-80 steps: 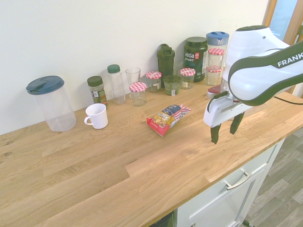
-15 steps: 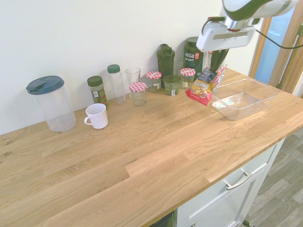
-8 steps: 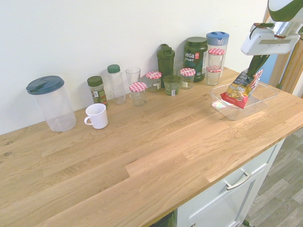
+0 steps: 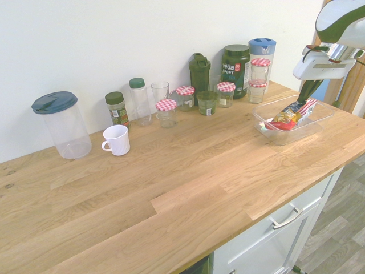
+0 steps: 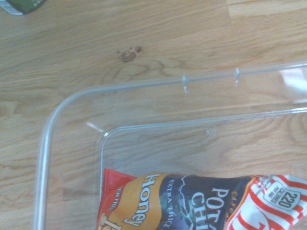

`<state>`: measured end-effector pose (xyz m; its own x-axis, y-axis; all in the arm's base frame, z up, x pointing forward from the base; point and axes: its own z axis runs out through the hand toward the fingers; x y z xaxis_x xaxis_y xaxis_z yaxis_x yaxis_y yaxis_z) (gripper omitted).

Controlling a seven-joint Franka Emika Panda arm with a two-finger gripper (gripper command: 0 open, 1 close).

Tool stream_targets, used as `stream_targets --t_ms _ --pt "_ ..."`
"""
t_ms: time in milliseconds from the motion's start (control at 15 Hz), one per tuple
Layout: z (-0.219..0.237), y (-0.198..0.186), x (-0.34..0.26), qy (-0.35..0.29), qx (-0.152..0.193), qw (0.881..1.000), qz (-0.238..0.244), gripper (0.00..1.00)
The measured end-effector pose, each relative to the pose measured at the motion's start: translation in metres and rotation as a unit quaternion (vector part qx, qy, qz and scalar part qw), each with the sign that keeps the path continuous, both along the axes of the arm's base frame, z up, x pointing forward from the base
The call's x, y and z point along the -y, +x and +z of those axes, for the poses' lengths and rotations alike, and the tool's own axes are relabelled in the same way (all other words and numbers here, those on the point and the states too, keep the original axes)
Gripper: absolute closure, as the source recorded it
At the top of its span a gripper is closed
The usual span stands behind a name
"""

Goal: Put the chip bag into the container

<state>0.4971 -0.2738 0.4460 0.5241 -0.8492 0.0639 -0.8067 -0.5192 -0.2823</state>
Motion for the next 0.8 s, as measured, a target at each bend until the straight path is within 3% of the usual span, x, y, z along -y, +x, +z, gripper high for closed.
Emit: stream_targets --t_ms 333,400,800 --pt "-0.026 0.026 0.021 0.0 -0.015 1.0 0.011 1.0" --pt "-0.035 0.028 0.022 0.003 -0.02 1.0 0.013 0.0" --pt "-0.056 0.028 0.039 0.01 -0.034 0.999 0.013 0.0"
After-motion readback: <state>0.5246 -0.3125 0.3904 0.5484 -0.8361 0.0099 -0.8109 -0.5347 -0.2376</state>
